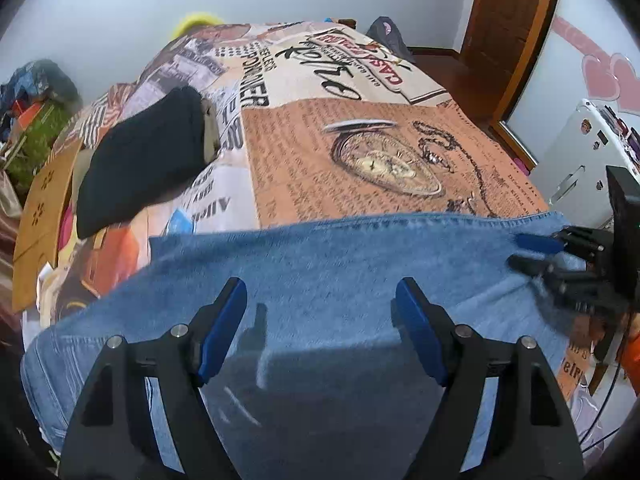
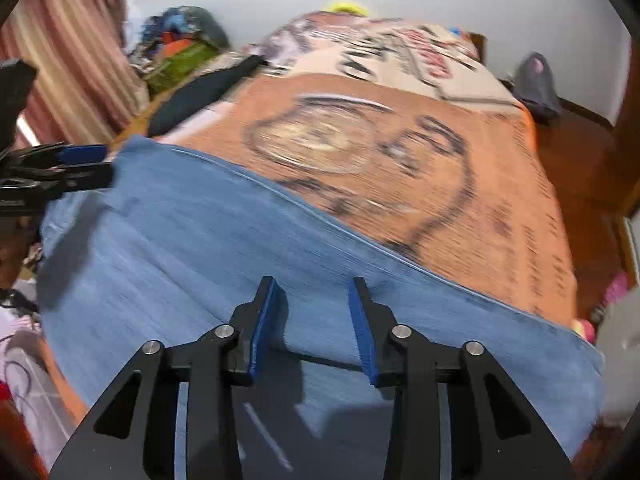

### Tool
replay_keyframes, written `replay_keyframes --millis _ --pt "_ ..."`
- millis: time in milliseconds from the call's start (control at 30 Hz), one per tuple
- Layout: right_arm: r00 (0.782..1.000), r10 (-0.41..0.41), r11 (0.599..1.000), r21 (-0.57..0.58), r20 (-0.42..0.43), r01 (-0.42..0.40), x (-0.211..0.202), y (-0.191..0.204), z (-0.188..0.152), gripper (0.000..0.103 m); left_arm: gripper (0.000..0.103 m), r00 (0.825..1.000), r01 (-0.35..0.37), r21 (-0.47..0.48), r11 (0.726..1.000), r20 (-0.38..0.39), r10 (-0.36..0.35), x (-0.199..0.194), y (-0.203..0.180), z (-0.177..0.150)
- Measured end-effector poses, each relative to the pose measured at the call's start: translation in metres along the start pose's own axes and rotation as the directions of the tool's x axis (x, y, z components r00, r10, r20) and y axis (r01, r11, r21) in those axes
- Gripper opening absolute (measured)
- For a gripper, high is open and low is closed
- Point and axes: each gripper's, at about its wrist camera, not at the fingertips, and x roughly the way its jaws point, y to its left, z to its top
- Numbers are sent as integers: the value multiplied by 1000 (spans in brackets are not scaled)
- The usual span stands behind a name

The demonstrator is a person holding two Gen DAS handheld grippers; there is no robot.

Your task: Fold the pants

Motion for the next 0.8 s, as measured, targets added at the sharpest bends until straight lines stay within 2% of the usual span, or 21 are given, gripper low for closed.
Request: replay_keyframes --millis 67,167,267,333,400,467,533,600,633,733,800 --pt "997 -75 997 1 -21 75 -4 -13 -9 31 77 1000 7 -8 1000 -8 -7 1 2 -3" --pt "997 -73 994 75 -11 74 -24 -22 -6 27 77 1000 27 -15 1000 -7 -27 1 1 -6" --pt "996 11 998 62 90 -16 -52 1 4 30 77 999 46 -3 999 1 -46 -1 -6 -7" --pt "989 84 996 31 122 -88 -57 22 11 30 77 999 54 15 998 5 -54 -2 -15 -8" --pt "981 155 988 -2 118 -156 -52 45 14 30 77 998 61 32 998 2 -61 -2 -22 -9" --pt "982 167 986 -19 84 -166 -36 59 10 30 77 998 62 51 997 -1 -62 -2 -29 -10" --pt "987 154 988 3 48 -154 -20 58 0 30 77 998 61 70 996 -3 -61 -2 -34 -13" --pt "985 161 984 74 54 -165 -14 41 -10 31 77 998 65 84 994 -3 -65 -3 -38 -14" --pt "988 147 983 108 49 -152 -16 33 -14 32 77 998 68 92 993 -1 -68 -4 -41 -15" --pt "1000 19 986 167 14 -21 -16 3 -31 31 77 997 83 109 991 -1 -83 -3 -47 -15" --pt "998 -61 979 193 -9 62 -19 -20 -46 31 77 996 91 117 989 -2 -92 -2 -51 -14"
